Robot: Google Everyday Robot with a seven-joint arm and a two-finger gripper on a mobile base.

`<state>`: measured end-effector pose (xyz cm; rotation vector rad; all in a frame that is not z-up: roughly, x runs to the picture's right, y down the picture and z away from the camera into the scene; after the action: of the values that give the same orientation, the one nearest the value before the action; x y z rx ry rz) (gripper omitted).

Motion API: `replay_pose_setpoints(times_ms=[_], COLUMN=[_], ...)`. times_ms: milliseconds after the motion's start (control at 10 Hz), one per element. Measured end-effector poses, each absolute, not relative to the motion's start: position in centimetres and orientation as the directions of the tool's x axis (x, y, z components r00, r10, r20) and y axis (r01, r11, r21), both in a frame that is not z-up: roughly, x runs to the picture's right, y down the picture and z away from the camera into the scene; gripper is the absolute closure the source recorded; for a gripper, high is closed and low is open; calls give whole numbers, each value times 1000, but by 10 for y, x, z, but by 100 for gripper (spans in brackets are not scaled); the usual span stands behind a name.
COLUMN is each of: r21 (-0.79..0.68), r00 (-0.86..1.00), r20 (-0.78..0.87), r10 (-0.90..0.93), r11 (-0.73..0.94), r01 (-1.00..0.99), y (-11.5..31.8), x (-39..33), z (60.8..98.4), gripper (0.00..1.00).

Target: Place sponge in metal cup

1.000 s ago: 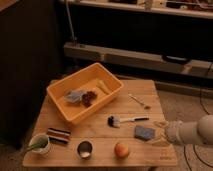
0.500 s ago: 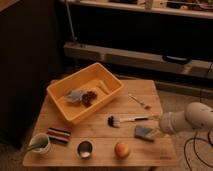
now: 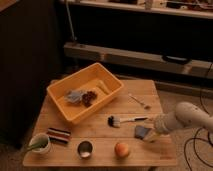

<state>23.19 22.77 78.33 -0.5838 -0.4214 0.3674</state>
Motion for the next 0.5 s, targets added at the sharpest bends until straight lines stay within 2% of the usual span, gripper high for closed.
replay_pose_setpoints(times_ms=[300,500], r21=[-619,-641], r00=[863,864], r20=[244,229], r10=[442,449], r11=[756,737], r01=[-212,-213], y=[240,247], x=[242,247], z=[801,807], gripper=[35,45])
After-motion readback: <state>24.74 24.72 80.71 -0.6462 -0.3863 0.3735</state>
